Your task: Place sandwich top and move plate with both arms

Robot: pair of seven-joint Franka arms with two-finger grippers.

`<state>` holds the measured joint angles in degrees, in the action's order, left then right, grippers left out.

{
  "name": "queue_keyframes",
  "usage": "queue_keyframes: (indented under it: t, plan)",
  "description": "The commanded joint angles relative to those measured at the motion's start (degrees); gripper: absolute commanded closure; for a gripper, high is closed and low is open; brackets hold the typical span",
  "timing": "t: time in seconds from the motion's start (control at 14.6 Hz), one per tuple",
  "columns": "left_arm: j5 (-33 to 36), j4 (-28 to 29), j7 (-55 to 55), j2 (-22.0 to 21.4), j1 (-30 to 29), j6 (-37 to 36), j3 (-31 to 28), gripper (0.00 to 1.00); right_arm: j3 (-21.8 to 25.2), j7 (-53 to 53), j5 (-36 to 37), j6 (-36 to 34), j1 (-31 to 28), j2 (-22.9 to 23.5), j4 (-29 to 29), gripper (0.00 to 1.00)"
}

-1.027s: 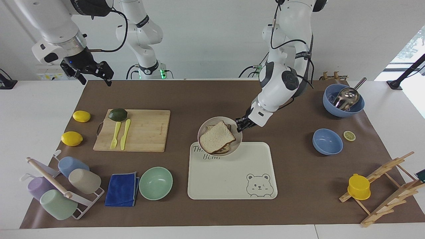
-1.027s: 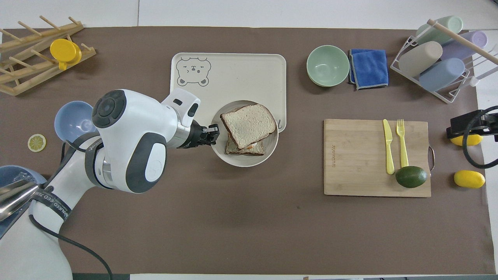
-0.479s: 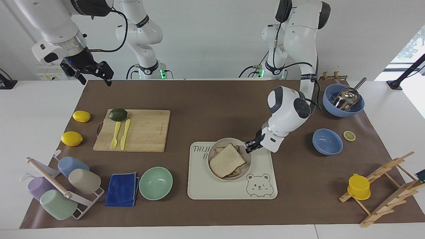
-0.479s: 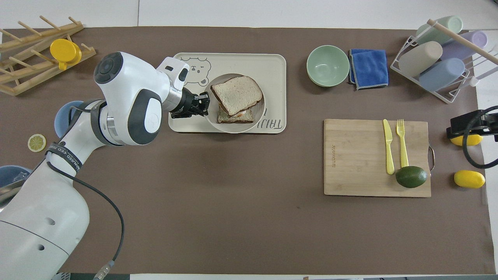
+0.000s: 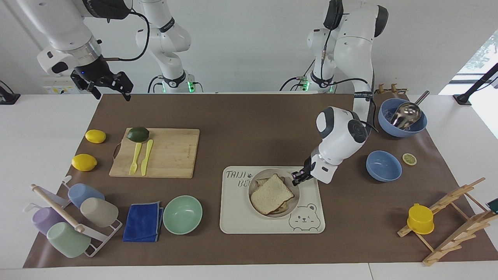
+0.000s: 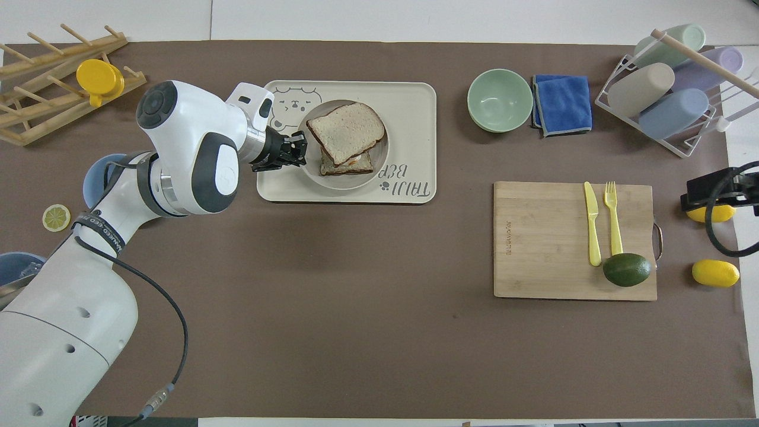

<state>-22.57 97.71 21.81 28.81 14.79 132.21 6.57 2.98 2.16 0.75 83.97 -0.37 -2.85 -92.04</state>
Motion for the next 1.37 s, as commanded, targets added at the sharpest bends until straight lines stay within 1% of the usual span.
queue_keyframes:
  t: [0.0, 0.07, 0.14, 0.21, 0.41, 0.55, 0.75, 0.82, 0.96, 1.1, 1.3]
  plan:
    - [0.60, -0.86, -1.23, 0.54, 0.15, 1.21, 0.20, 1.00, -0.25, -1.10, -0.84, -0.30, -0.69, -0.23, -0.42, 0.00]
    - [0.60, -0.86, -2.20, 0.45, -0.02, 0.95, 0.20, 1.00, -0.25, -1.10, -0.84, -0.30, -0.69, -0.23, -0.42, 0.00]
    - [0.78, -1.03, -3.08, 0.45, -0.19, 0.42, 0.20, 0.68, -0.25, -1.10, -0.84, -0.30, -0.69, -0.23, -0.42, 0.00]
    - [0.78, -1.29, -3.52, 0.45, -0.02, 0.51, 0.11, 0.01, -0.25, -1.10, -0.84, -0.30, -0.69, -0.23, -0.42, 0.00]
    - [1.65, -1.38, -3.53, -0.42, -0.63, 0.42, -0.15, 0.00, -0.25, -1.10, -0.84, -0.30, -0.69, -0.23, -0.42, 0.00]
    - [1.92, -1.12, -3.44, -4.01, -1.34, -1.33, -1.64, 0.00, -0.25, -1.10, -0.84, -0.30, -0.69, -0.23, -0.42, 0.00]
    - [2.62, -1.29, -3.09, -10.95, -1.43, -9.05, -6.46, 0.00, -0.25, -1.10, -0.84, -0.30, -0.69, -0.23, -0.42, 0.00]
    - [5.06, -1.30, -3.17, -13.06, -1.43, -11.16, -7.70, 0.00, -0.25, -1.10, -0.84, -0.30, -0.69, -0.23, -0.42, 0.00]
    - [11.03, -1.56, -3.52, -15.88, -1.69, -14.33, -9.20, 0.00, -0.25, -1.10, -0.84, -0.30, -0.69, -0.23, -0.42, 0.00]
    - [14.12, -1.56, -3.44, -18.69, -2.13, -17.05, -9.82, 0.00, -0.25, -1.10, -0.84, -0.30, -0.69, -0.23, -0.42, 0.00]
    - [20.54, -1.56, -3.61, -24.66, -2.74, -25.48, -9.73, 0.00, -0.25, -1.10, -0.84, -0.30, -0.69, -0.23, -0.42, 0.00]
